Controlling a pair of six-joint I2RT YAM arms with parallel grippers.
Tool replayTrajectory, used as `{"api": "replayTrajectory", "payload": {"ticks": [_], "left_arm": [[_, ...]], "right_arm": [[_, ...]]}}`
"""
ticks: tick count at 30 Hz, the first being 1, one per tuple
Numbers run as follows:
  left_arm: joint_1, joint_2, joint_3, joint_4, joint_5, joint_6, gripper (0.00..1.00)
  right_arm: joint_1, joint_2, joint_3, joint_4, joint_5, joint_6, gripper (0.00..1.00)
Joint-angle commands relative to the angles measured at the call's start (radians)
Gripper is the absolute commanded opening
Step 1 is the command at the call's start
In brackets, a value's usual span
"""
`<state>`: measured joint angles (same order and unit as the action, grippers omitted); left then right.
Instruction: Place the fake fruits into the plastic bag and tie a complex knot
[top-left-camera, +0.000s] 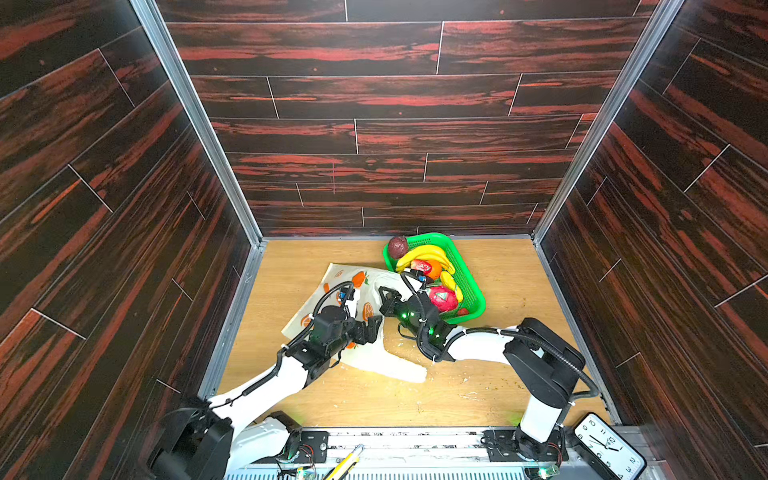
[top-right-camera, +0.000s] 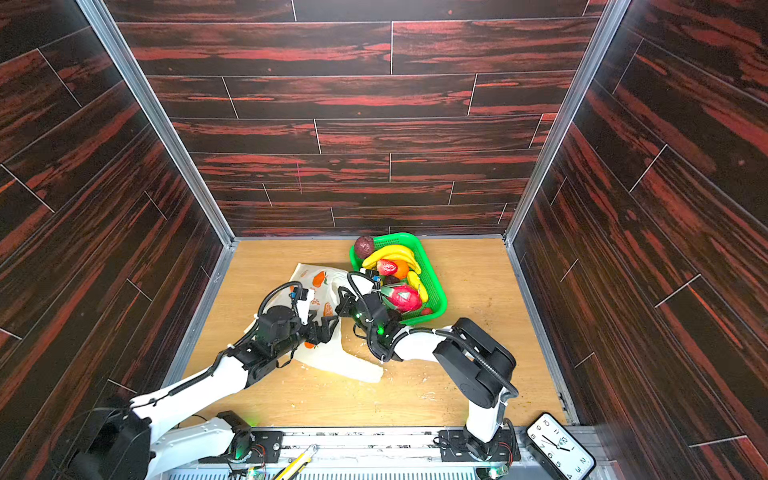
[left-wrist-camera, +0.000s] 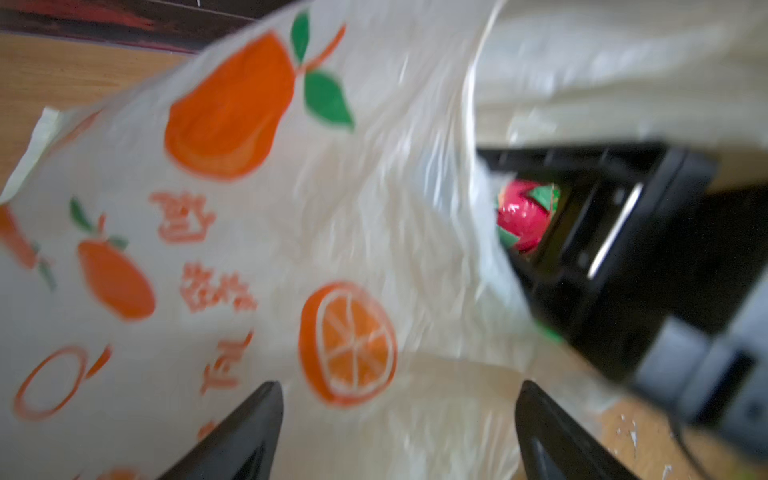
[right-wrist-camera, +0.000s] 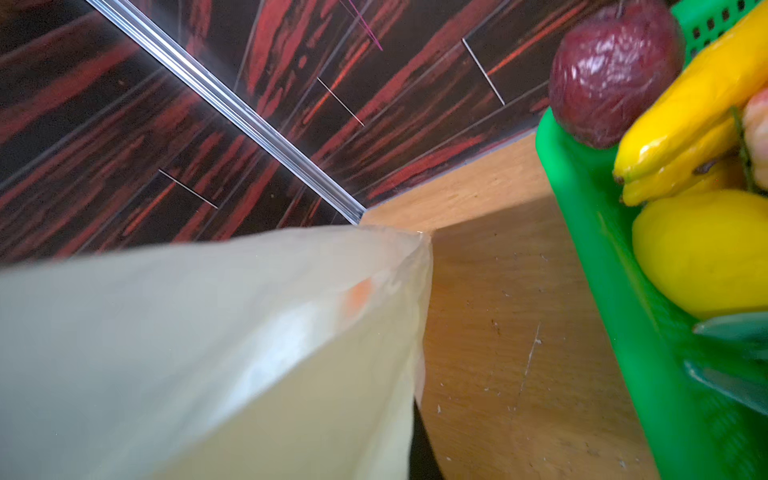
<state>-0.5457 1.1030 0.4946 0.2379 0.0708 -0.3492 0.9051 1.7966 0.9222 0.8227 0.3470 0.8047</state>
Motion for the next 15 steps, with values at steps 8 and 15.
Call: {"api": "replayTrajectory", "payload": {"ticks": [8, 15], "left_arm": [[-0.007, -0.085, -0.067, -0.029, 0.104, -0.034, 0.91], [-0.019, 0.018, -0.035, 0.083, 0.172, -0.083, 0.92]], "right_arm": [[0.009, -0.044, -0.008, 0.006, 0.012, 0.009, 0.0], [0.01, -0.045, -0.006, 0.001, 0.011, 0.01, 0.0]]}}
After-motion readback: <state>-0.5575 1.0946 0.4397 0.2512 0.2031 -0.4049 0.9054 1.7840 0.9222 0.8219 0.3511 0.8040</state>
